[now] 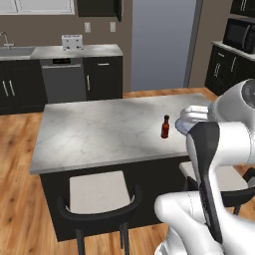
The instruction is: Move the hot dog bun to the plate on the dining table and place the condiment next to that plate. Then navigate to the fridge and take the sausage and place it on the plate as well.
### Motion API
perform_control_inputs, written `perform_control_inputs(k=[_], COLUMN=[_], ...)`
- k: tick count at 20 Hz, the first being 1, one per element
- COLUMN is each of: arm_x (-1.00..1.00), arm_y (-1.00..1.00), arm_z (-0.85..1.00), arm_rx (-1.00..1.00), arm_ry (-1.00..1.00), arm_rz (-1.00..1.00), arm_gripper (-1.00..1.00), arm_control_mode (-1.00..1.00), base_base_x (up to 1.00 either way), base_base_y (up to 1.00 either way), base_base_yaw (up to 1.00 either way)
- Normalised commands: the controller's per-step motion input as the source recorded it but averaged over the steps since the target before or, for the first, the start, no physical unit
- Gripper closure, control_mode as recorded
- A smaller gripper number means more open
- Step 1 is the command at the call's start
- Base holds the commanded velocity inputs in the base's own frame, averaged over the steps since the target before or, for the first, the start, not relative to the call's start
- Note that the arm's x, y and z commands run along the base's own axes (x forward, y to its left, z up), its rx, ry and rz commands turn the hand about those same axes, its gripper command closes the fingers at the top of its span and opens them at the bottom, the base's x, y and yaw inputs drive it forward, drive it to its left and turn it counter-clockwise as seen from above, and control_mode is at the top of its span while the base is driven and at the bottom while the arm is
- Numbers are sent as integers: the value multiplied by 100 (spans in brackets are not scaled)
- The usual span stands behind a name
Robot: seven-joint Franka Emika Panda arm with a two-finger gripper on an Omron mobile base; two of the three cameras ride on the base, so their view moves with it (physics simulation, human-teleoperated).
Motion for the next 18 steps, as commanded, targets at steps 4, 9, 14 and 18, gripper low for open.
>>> perform_control_inputs(k=[4,9,14,18], arm_x=[-40,4,0,-4], arm_y=[0,12,0,0], arm_z=[-11,-5,-5,-4], arm_rx=[0,-1,0,-1], arm_ry=[16,6,2,3], arm_rz=[0,2,0,2], arm_gripper=[-100,-100,-100,-100], arm_control_mode=[-100,-100,-100,100], base_base_x=[0,0,0,-37], base_base_y=[0,0,0,14], base_base_yaw=[0,0,0,16])
